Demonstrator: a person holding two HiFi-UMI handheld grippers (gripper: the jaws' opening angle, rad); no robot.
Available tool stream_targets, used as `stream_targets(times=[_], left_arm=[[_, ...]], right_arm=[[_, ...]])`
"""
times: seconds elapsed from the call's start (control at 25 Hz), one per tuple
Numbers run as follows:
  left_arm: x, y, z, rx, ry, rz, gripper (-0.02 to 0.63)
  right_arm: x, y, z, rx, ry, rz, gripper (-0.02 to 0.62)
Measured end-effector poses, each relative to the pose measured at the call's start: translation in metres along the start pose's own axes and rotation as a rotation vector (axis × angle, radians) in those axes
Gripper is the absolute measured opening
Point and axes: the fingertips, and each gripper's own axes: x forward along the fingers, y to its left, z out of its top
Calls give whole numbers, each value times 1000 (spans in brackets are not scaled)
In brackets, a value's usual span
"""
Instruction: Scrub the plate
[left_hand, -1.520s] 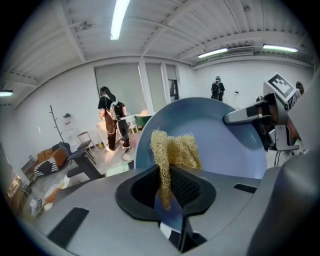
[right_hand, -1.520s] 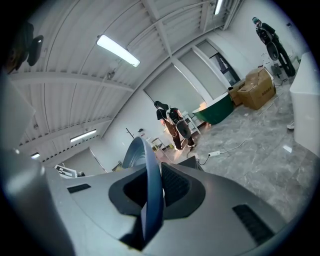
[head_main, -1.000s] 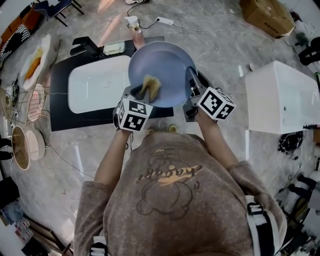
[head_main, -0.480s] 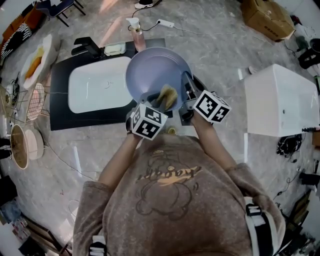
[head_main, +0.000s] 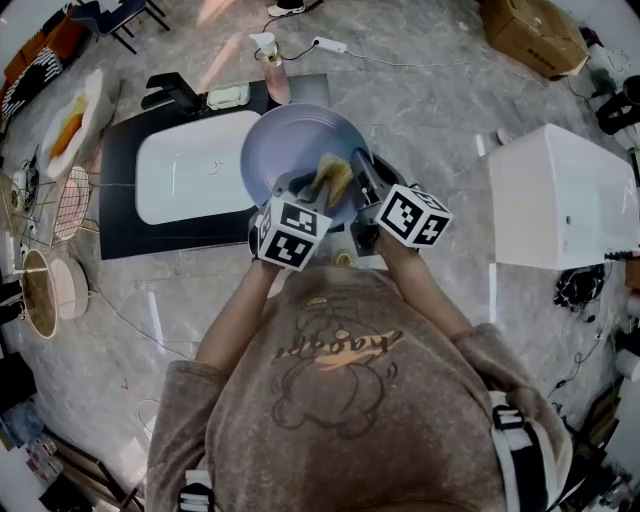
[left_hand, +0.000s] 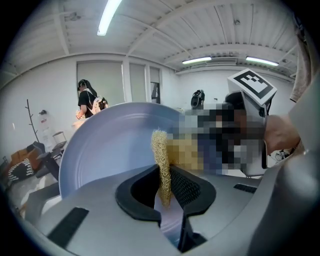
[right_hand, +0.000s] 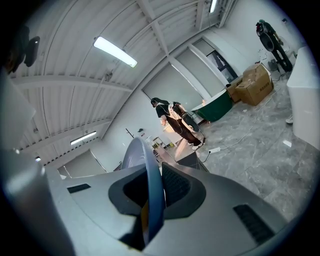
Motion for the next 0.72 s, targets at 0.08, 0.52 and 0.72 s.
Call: stream_targets(times=[0.08,0.52,0.72], left_arm=[[-2,6,4,1,-8,14,64],[-11,40,23,38,-38,95,64],[-13,52,28,49,-41,126,64]], right_arm=[[-1,2,-2,-4,7,5,40],[-4,15,-24,-29,62,33,35],[-4,20,-31,-40,85,44,34]])
